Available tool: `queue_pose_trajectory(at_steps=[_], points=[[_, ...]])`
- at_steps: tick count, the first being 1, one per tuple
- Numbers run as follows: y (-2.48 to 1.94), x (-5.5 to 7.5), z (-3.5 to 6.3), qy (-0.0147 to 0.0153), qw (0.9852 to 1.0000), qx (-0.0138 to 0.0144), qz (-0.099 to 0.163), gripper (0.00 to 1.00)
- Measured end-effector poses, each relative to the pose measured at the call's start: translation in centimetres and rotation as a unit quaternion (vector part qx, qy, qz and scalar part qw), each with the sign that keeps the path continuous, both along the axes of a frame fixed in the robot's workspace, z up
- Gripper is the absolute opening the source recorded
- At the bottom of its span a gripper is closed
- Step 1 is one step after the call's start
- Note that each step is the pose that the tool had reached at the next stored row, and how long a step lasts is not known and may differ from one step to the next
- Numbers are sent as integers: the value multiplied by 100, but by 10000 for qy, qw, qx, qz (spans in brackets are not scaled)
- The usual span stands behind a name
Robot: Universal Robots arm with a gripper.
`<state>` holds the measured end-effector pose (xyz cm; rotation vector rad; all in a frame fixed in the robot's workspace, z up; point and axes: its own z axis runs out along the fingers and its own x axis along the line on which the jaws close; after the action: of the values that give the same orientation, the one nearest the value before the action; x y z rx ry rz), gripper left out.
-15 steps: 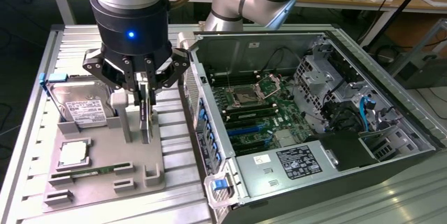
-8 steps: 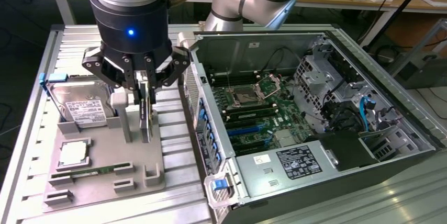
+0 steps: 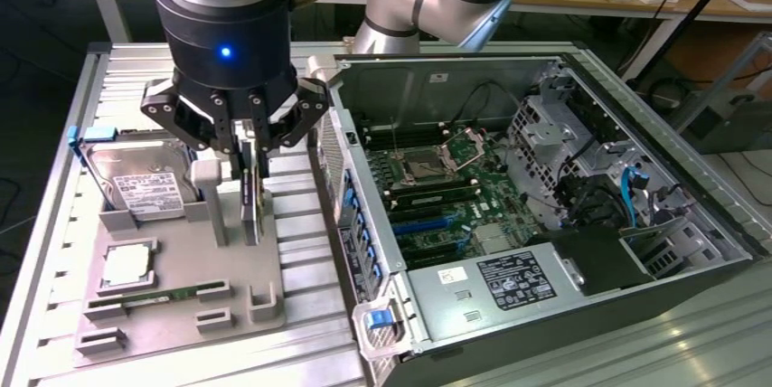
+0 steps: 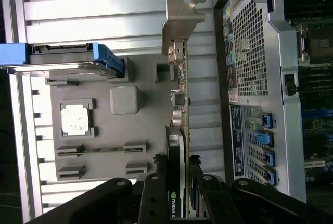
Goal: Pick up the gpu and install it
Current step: 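Pick up the gpu and move the gpu toward the slot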
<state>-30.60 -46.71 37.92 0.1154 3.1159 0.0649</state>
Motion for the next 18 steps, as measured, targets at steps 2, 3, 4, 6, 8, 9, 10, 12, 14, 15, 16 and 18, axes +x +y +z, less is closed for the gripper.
queue_pose_trajectory(at_steps=[2, 3, 4, 6, 8, 9, 10, 12, 14, 15, 16, 18], points=[[0, 0, 4, 0, 10000, 0, 0, 27], [0, 0, 6, 0, 10000, 0, 0, 27], [0, 0, 9, 0, 10000, 0, 0, 27], [0, 0, 13, 0, 10000, 0, 0, 27], [0, 0, 23, 0, 10000, 1, 0, 27], [0, 0, 32, 0, 10000, 0, 0, 27], [0, 0, 33, 0, 10000, 0, 0, 27], [0, 0, 38, 0, 10000, 0, 0, 27], [0, 0, 43, 0, 10000, 0, 0, 27], [0, 0, 46, 0, 10000, 0, 0, 27], [0, 0, 47, 0, 10000, 0, 0, 27], [0, 0, 51, 0, 10000, 0, 0, 27]])
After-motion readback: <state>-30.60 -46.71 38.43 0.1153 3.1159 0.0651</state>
